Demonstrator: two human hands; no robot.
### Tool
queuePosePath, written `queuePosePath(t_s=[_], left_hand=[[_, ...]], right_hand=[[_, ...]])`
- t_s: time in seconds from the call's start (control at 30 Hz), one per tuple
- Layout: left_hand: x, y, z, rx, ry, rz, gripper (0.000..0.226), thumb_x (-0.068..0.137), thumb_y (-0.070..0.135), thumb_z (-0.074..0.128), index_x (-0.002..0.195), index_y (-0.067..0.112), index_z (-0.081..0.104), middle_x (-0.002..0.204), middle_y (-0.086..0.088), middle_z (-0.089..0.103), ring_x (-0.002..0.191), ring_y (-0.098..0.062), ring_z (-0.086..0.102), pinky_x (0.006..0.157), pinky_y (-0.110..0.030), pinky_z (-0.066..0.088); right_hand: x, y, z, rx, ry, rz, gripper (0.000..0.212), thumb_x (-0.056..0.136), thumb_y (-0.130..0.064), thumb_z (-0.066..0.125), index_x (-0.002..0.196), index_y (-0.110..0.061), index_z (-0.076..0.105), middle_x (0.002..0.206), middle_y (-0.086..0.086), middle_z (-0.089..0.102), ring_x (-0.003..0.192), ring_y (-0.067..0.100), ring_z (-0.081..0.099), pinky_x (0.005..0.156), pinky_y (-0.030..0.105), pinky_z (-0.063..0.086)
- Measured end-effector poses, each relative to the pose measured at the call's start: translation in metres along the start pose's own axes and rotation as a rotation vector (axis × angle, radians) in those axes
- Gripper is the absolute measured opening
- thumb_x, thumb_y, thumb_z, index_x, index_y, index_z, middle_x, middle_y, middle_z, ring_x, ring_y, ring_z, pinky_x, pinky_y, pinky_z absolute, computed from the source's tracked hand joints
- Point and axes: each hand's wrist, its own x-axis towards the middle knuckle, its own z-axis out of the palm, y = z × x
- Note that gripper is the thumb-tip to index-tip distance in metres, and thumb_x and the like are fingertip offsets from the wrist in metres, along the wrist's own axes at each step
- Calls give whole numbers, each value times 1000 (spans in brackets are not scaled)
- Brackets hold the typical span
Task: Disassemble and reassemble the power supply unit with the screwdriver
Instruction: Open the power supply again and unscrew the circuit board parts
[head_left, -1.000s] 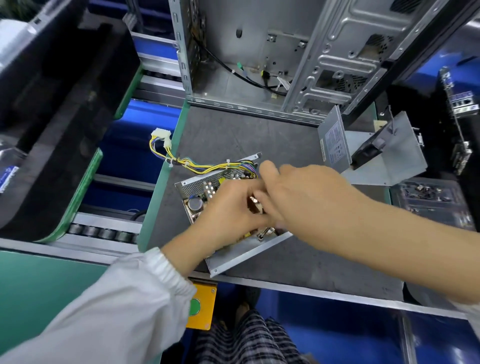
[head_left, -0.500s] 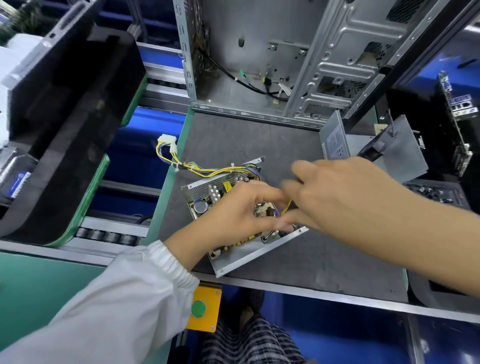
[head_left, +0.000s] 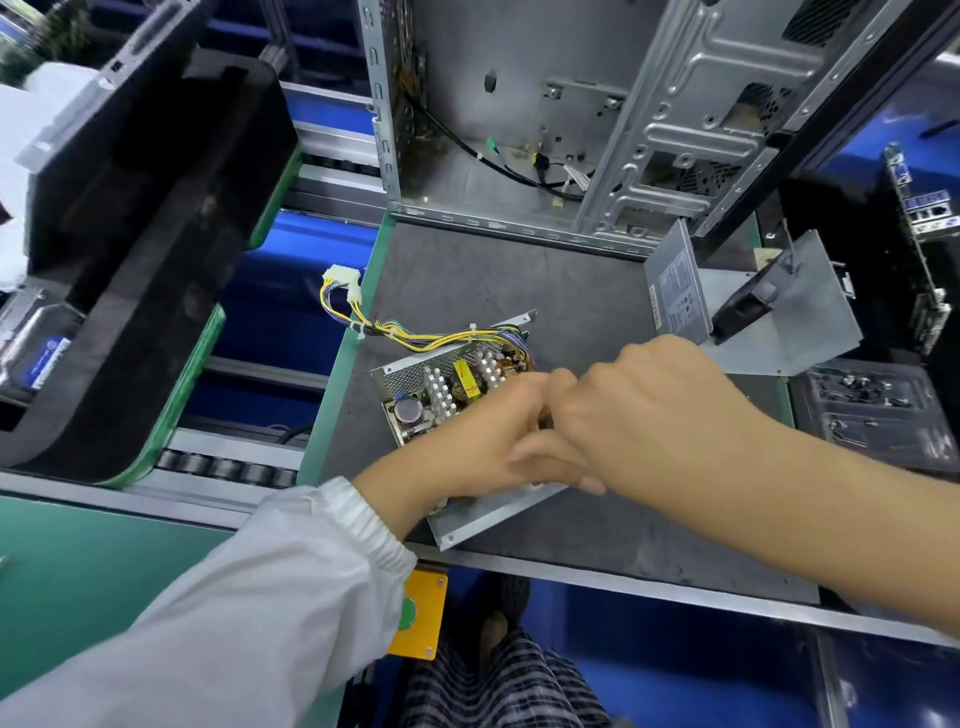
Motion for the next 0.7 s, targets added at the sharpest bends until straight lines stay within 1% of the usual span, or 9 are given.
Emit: queuePosePath(t_s=[0.1,0.17,0.27,0.37,0.43,0.5,0.6,0.63,0.7], left_hand=[[5,-1,1,-10,-21,-56,24,75,7,79,74,21,60,69,0,69,71,-2,63,68,-27,53],[8,-5,-1,-50,-34,-78,13,78,3,78,73,8,67,69,7,69,75,0,66,69,-16,51],[12,-7,-3,-63,-111,-67,4,80,0,76,80,2,72,74,8,69,78,11,63,72,-3,43],[10,-10,-9,-116,-82,-25,20,76,1,79,88,6,64,80,10,69,83,12,62,75,-5,43],[8,-10,-11,-101,8,29,28,73,4,83,86,15,62,75,8,64,78,12,59,73,-4,40],[6,-8,-13,-76,37,65,31,75,2,81,78,26,61,66,24,56,66,14,53,65,0,35],[3,-7,-16,-60,-53,40,23,79,-1,75,78,21,68,57,35,53,55,18,49,56,2,33],[3,-9,-16,-65,-71,23,23,80,0,74,78,22,70,59,32,57,57,18,50,57,-2,37],[4,-8,-18,-82,-82,8,23,80,0,72,85,22,68,70,21,66,67,14,53,62,-12,45]], right_hand=[[-4,10,-3,38,107,-15,48,93,-60,27,74,-19,44,76,-4,47,77,23,62,44,25,9],[-10,21,-5,141,88,-172,36,89,-30,12,112,-21,38,88,-3,18,83,19,45,44,25,13],[-9,28,-25,164,-23,-348,56,70,-20,9,121,-23,31,99,-7,16,88,12,26,47,21,17],[-7,24,-18,43,27,-286,33,91,-17,13,117,-19,34,94,-4,24,96,15,44,55,25,25],[-7,22,-11,-6,32,-176,6,99,-22,30,100,-18,34,84,-3,45,92,21,59,46,28,18],[-6,18,-6,-96,47,-50,28,86,-26,56,80,-17,31,62,-4,51,64,22,65,43,24,5],[-5,23,-5,-91,124,44,56,55,-31,85,57,-18,30,38,-3,46,31,19,49,49,17,0],[-7,21,-3,-95,172,8,53,58,-34,85,55,-18,34,41,-2,48,32,20,49,46,17,4],[-15,20,4,-39,198,-162,22,82,-21,65,65,-15,51,58,2,53,45,19,50,39,21,16]])
